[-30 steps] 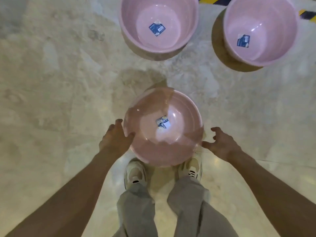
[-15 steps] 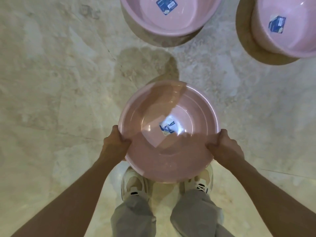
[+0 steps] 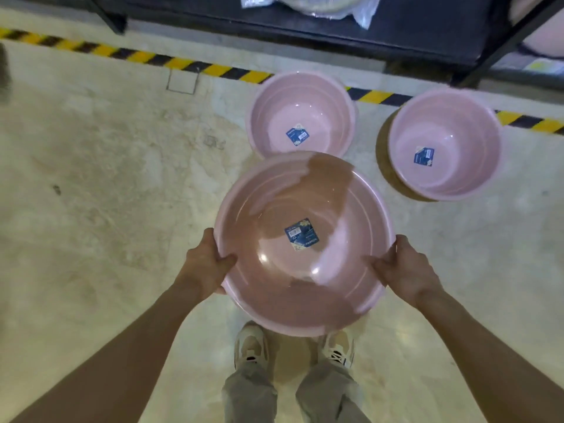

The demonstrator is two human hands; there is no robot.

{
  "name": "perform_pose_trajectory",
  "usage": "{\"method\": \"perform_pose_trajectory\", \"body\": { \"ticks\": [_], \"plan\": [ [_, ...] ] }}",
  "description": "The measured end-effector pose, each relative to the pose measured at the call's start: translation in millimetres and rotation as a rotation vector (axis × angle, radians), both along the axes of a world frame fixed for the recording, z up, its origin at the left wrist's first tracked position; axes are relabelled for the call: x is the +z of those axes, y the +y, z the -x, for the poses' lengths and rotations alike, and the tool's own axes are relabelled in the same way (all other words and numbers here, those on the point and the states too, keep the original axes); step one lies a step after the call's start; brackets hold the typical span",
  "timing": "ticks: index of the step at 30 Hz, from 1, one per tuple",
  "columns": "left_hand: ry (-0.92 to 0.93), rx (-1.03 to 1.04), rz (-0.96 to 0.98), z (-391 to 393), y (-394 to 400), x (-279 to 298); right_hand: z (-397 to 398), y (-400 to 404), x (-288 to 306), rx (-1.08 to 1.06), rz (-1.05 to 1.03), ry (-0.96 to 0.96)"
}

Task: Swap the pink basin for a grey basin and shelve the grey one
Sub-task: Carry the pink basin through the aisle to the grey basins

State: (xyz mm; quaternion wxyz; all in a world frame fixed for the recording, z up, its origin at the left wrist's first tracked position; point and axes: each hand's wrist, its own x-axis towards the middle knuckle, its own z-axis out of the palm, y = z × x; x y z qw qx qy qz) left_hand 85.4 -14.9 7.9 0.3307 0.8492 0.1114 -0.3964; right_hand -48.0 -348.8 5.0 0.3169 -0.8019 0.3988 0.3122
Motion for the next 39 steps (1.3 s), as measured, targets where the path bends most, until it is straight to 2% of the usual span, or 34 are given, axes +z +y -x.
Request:
{"method": "perform_pose_trajectory", "body": {
  "ticks": [6, 9, 12, 19, 23, 30, 35, 39],
  "plan": [
    [-0.096, -0.106, 0.021, -57.8, -37.0, 67.6, -55.2, -54.4, 77.5, 0.048, -0.04, -0.157],
    [-0.118, -0.146, -0.015, -91.5, -56.8, 71.9, -87.1, -73.4, 89.6, 0.044, -0.008, -0.171],
    [-0.166, -0.272, -0.1, -128.4, -67.1, 57.2, -120.0, -85.6, 82.8, 0.042, 0.029, -0.146],
    [-0.241, -0.394, -0.079, -239.9, -91.2, -16.4, -211.7, -102.3, 10.9, -0.075, -0.02, -0.182],
    [-0.299, -0.417, -0.094, -286.4, -103.8, -74.4, -258.0, -112.8, -57.6, -0.112, -0.006, -0.171],
    [-0.334, -0.396, -0.028, -316.5, -111.1, -163.6, -296.8, -123.8, -159.7, -0.054, 0.03, -0.177],
    [-0.301, -0.366, -0.035, -326.6, -114.6, -217.5, -307.6, -128.2, -211.8, -0.063, 0.009, -0.17],
    [-0.203, -0.359, -0.067, -330.2, -114.3, -243.5, -308.4, -128.9, -236.9, -0.119, -0.018, -0.146]
  ]
}}
